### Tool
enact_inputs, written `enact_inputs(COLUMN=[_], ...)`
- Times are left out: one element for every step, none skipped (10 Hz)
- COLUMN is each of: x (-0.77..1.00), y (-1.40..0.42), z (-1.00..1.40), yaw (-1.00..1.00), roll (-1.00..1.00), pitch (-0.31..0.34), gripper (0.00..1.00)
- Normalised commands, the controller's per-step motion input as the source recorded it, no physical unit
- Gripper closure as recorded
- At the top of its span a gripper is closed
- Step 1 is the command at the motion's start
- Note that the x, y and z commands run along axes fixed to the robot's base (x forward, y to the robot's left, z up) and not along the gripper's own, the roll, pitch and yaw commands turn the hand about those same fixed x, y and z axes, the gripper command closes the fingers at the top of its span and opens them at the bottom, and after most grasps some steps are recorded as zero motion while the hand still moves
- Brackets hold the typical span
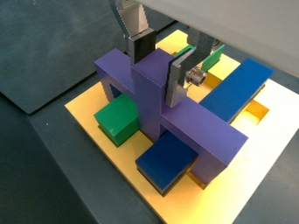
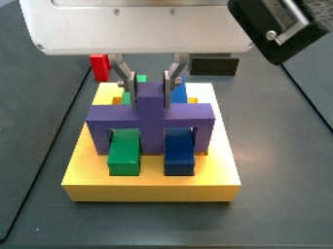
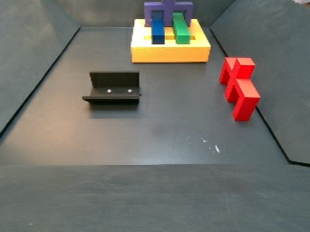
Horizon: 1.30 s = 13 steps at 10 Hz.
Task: Pick up the purple object. Move up. Place the purple object on the fixture. Regrasp the purple object. Move to above the board. Insert the purple object.
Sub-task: Insert the purple object.
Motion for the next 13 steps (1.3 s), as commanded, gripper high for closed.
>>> enact_inputs(x=[0.02, 0.01, 0.0, 0.03, 0.23, 0.29, 0.19, 0.07, 0.11, 0.0, -0.03, -0.06, 0.0], y=[-0.04, 0.0, 0.0, 0.0, -0.06, -0.06, -0.07, 0.0, 0.0, 0.0, 0.0, 0.0, 0.0], z=[-0.12, -0.22, -0.29, -0.29, -0.29, -0.47, -0.75, -0.9, -0.79, -0.92, -0.96, -0.78, 0.0], yaw=[-0.02, -0.01, 0.0, 0.0, 0.0, 0.0, 0.0, 0.0, 0.0, 0.0, 0.0, 0.0, 0.0], roll=[0.16, 0.21, 0.26, 0.24, 0.18, 0.18, 0.23, 0.21, 0.15, 0.05, 0.0, -0.05, 0.0], pitch=[0.0, 0.0, 0.0, 0.0, 0.0, 0.0, 0.0, -0.034, -0.053, -0.114, -0.156, -0.179, 0.0], gripper=[1.0, 1.0, 1.0, 1.0, 1.0, 1.0, 1.0, 1.0, 1.0, 1.0, 1.0, 1.0, 1.0])
